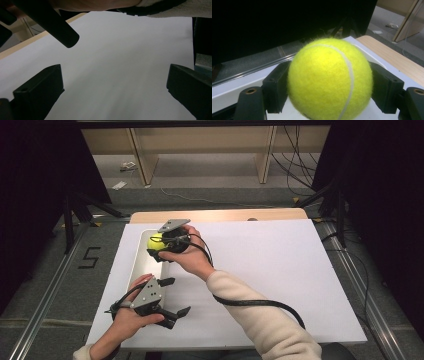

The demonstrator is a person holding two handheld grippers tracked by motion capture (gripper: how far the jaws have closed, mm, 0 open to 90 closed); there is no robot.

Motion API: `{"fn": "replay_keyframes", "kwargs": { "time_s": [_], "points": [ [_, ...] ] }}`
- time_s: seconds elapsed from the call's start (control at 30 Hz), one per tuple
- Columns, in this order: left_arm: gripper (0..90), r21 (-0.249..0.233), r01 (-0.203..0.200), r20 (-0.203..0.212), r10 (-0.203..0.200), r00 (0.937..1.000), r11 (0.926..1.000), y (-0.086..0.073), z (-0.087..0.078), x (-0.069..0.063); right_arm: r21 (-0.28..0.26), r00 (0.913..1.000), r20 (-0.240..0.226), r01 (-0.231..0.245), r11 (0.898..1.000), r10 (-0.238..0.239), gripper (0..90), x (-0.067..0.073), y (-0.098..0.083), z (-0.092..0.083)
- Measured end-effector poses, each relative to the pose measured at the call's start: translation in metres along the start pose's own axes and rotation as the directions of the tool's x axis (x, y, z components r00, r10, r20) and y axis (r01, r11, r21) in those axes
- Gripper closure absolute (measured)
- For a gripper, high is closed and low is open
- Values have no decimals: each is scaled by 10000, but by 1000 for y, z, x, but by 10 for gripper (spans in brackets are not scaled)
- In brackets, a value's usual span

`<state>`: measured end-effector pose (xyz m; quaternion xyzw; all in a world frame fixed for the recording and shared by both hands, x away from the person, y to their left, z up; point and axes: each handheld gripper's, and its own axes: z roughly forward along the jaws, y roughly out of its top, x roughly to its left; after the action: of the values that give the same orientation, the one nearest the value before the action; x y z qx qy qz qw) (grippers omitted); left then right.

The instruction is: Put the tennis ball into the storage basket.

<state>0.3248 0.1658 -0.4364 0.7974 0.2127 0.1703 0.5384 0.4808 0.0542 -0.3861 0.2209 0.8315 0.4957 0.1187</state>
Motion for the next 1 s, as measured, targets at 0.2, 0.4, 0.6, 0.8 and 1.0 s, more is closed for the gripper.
{"fn": "replay_keyframes", "kwargs": {
  "time_s": [0.2,0.4,0.6,0.8,1.0],
  "points": [
    [2,13,-18,0,18,10000,10000,0,0,0,-9,10000,-81,27,10000,-27,264,1,4,5],
    [2,-6,-13,19,13,10000,10000,0,0,0,53,9998,-191,59,10000,-58,264,2,6,11],
    [2,1,-8,16,8,10000,10000,0,0,0,127,9996,-266,-41,9999,44,264,3,7,17],
    [2,13,-6,36,6,10000,10000,0,0,0,177,9996,-278,-45,9998,50,264,3,6,22],
    [2,11,-34,57,34,10000,10000,0,0,0,347,9993,-382,42,9994,-29,263,5,6,30]
  ]
}}
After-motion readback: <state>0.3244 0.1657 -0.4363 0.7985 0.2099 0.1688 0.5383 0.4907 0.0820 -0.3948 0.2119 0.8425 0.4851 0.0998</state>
